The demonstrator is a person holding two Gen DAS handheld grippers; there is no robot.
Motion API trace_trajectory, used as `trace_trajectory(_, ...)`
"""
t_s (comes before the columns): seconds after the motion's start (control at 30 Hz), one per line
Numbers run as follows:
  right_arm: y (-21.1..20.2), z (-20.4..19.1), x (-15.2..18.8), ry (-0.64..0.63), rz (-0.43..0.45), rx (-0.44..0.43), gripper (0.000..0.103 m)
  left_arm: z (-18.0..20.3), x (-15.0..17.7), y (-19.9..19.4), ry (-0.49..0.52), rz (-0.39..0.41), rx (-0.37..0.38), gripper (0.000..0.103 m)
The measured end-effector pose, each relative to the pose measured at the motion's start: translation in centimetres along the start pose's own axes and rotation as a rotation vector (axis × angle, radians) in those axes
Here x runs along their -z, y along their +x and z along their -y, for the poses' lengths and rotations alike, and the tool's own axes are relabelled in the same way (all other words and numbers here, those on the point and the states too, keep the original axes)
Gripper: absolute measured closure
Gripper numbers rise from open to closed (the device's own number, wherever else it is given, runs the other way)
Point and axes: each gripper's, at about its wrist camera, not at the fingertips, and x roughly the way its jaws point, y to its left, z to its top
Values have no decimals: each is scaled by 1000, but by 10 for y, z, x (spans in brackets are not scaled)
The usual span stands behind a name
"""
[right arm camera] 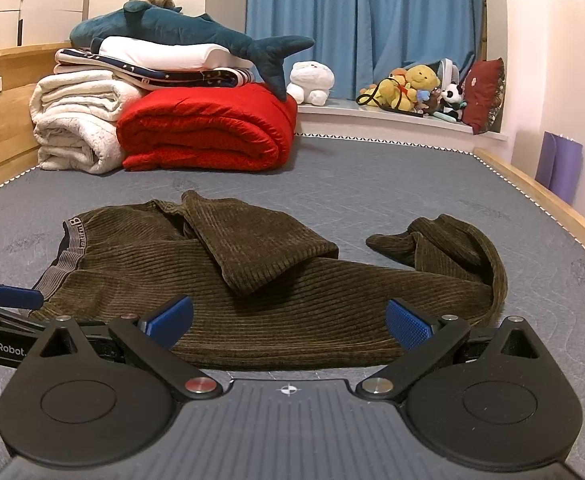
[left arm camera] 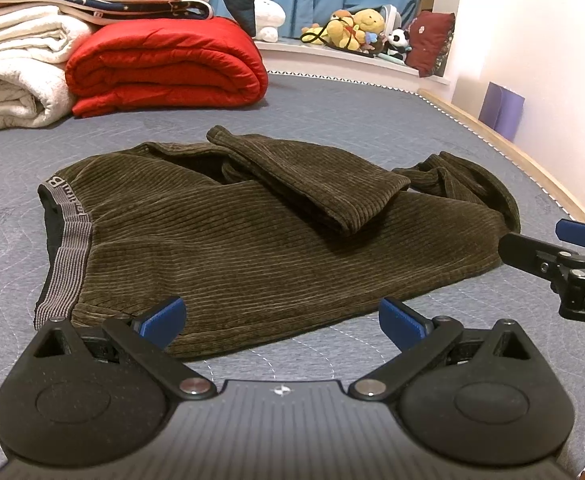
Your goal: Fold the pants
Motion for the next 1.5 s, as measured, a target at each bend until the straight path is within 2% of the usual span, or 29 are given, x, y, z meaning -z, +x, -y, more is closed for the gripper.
trace_trajectory(0.13,0,0,0,-4,0,1,1,1,0,1,0,3,0,0)
trace_trajectory(0.27,0,0,-1,-5,1,3,1,-3,-3,-2,-34,-75,24,0)
trace_trajectory(0.47,1,-1,0,-12,3,8,4,-5,-8,-3,-36,-98,26,4)
trace_trajectory(0.53,2,-1,0,-19,6,14,6,-9,-9,-3,-29,-68,16,12)
trace_trajectory(0.6,3,1,0,-17,13,27,17,-14,-12,-2,-23,-56,7,36)
trace_trajectory(0.63,4,3,-1,-11,20,38,20,-18,-14,-1,-24,-63,7,44)
trace_trajectory(0.7,5,12,-6,23,36,56,38,-28,-19,2,-38,-84,11,78)
trace_trajectory(0.73,5,17,-7,42,41,61,44,-35,-24,2,-61,-104,23,80)
trace_trajectory(0.77,5,23,-9,66,45,66,52,-42,-27,2,-86,-102,40,80)
trace_trajectory(0.8,4,29,-11,91,49,71,54,-51,-34,1,-116,-114,63,80)
trace_trajectory(0.93,-2,60,-22,187,88,114,55,-87,-66,-12,-209,-108,87,80)
trace_trajectory(1.0,-7,77,-28,226,112,135,55,-102,-78,-18,-191,-94,46,80)
trace_trajectory(1.07,-7,97,-39,291,84,143,54,-123,-82,-22,-193,-104,-3,80)
trace_trajectory(1.13,-6,115,-49,345,40,110,53,-146,-73,-16,-223,-107,11,80)
trace_trajectory(1.2,1,129,-57,329,8,98,53,-167,-55,-5,-275,-127,4,80)
trace_trajectory(1.27,9,145,-56,322,20,133,53,-187,-38,16,-366,-216,8,80)
trace_trajectory(1.37,30,174,-31,392,-11,220,51,-203,-33,26,-417,-228,10,80)
trace_trajectory(1.43,49,189,-17,455,-89,228,51,-210,-32,28,-447,-253,-16,78)
trace_trajectory(1.5,64,200,-9,495,-115,210,51,-213,-34,31,-485,-274,-30,71)
